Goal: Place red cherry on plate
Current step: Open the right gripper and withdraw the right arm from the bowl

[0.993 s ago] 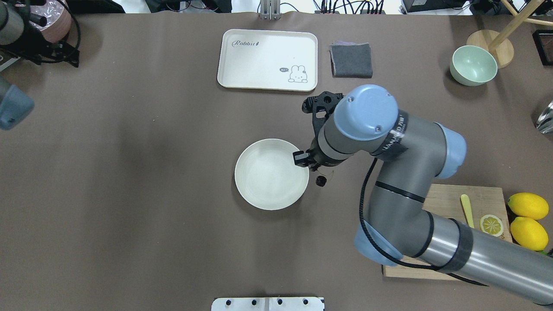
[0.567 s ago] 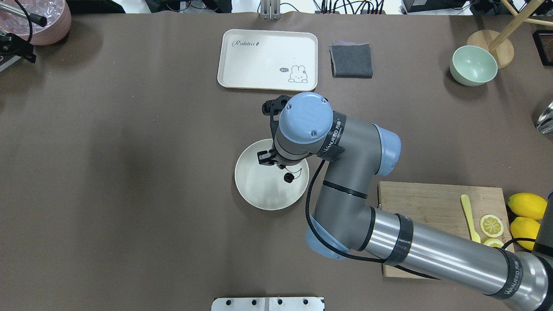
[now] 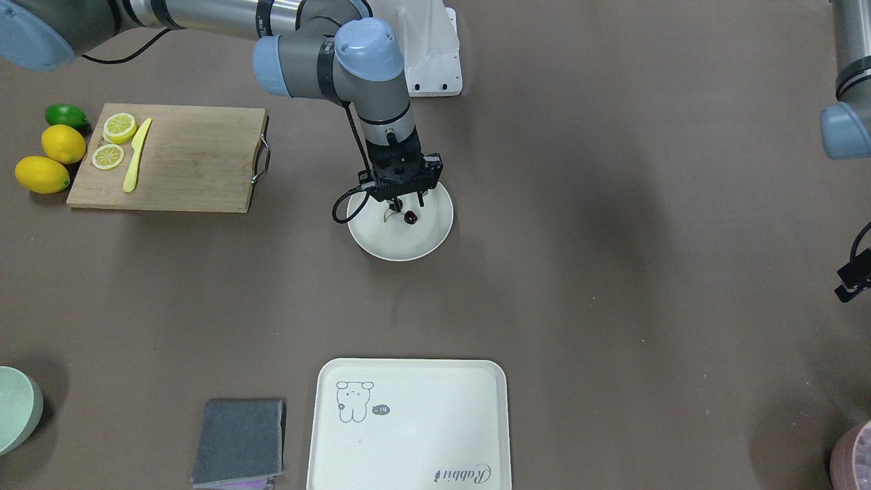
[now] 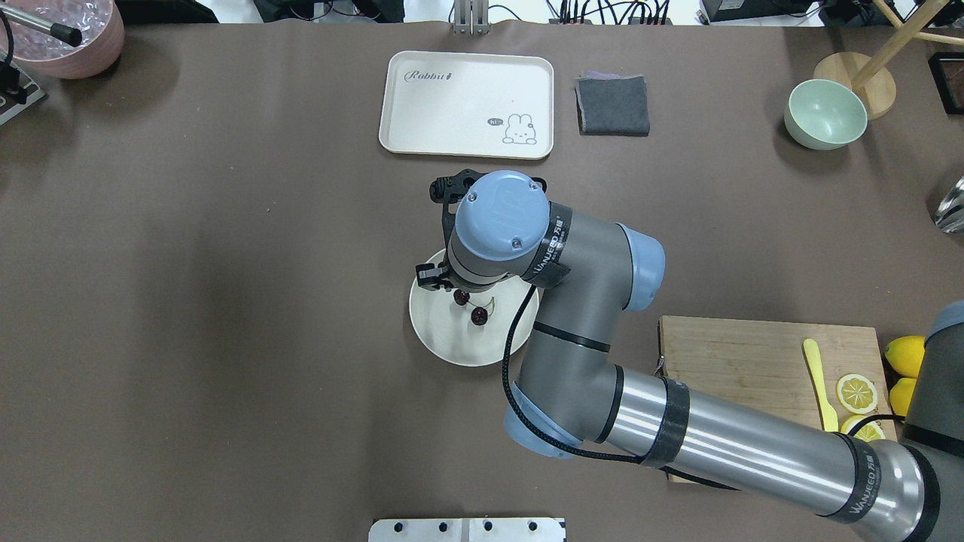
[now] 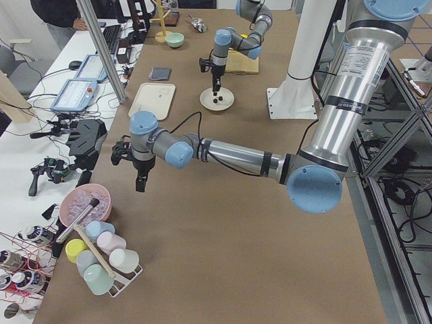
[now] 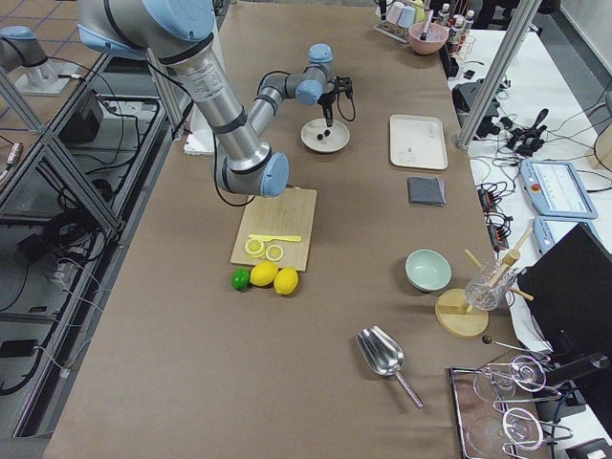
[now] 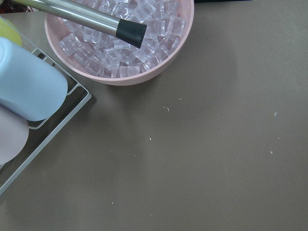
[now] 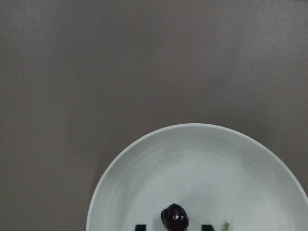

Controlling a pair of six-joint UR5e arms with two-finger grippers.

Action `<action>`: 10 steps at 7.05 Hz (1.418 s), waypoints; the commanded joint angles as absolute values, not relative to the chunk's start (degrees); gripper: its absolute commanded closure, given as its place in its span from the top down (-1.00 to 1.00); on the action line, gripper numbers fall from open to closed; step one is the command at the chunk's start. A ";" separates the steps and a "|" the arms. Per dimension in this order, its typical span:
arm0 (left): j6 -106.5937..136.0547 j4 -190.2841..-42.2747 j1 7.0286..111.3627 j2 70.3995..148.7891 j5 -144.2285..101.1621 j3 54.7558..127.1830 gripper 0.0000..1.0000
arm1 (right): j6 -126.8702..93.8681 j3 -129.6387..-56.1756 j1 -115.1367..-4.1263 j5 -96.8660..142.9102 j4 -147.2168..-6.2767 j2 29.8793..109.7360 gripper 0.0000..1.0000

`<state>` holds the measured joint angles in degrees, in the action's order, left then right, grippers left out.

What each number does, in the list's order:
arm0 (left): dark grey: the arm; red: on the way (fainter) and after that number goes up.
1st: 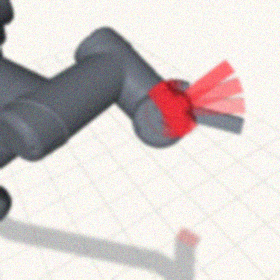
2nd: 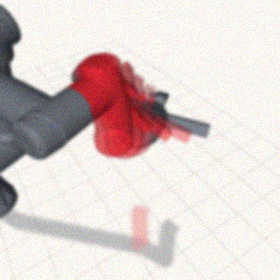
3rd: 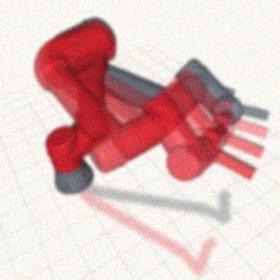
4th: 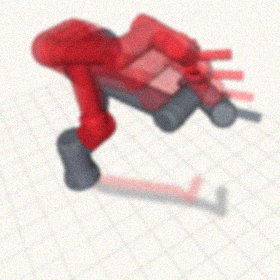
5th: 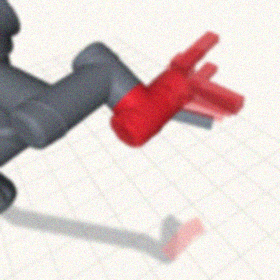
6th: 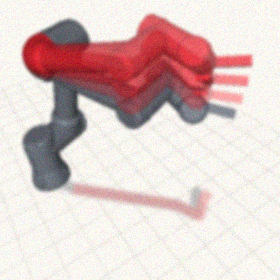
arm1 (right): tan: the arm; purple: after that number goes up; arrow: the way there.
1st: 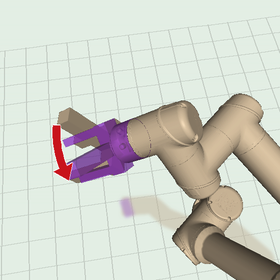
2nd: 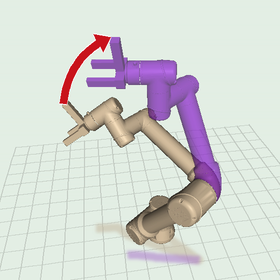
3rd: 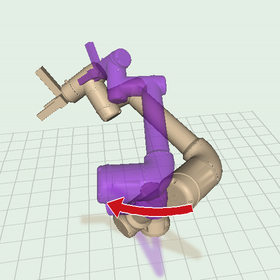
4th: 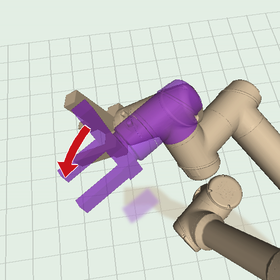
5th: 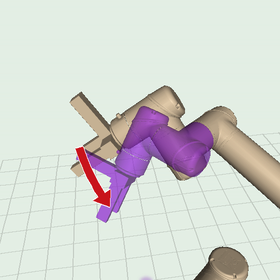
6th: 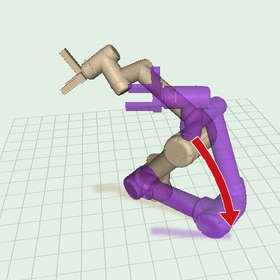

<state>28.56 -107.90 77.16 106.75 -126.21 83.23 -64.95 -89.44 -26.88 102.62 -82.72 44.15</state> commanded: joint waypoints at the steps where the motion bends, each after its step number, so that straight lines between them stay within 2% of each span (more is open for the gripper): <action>1: 24.56 -107.67 79.79 105.91 -130.15 83.32 0.96 | -65.57 -91.56 -31.52 103.88 -88.29 43.07 1.00; 2: 21.48 -104.97 82.24 105.47 -131.04 83.67 0.96 | -63.13 -95.15 -37.64 110.33 -94.86 44.02 1.00; 3: 16.92 -101.90 84.18 105.38 -131.22 84.72 0.96 | -54.40 -101.97 -43.88 115.18 -104.14 48.04 1.00; 4: 11.65 -96.56 86.64 105.38 -131.48 86.73 0.96 | -46.31 -108.91 -47.95 115.40 -110.76 54.86 1.00; 5: 6.64 -90.07 88.66 105.38 -131.48 90.23 0.96 | -35.18 -110.55 -54.77 116.53 -112.22 60.59 1.00; 7: -0.06 -83.25 93.40 103.20 -131.48 93.51 0.96 | -13.72 -109.17 -71.89 127.04 -111.62 74.82 1.00; 10: -0.62 -83.94 95.10 98.18 -131.66 93.52 0.96 | -1.62 -102.15 -88.02 130.34 -108.40 85.57 1.00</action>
<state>-0.36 -83.87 94.65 99.84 -131.65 93.49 -6.50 -105.01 -81.92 129.56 -110.78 81.20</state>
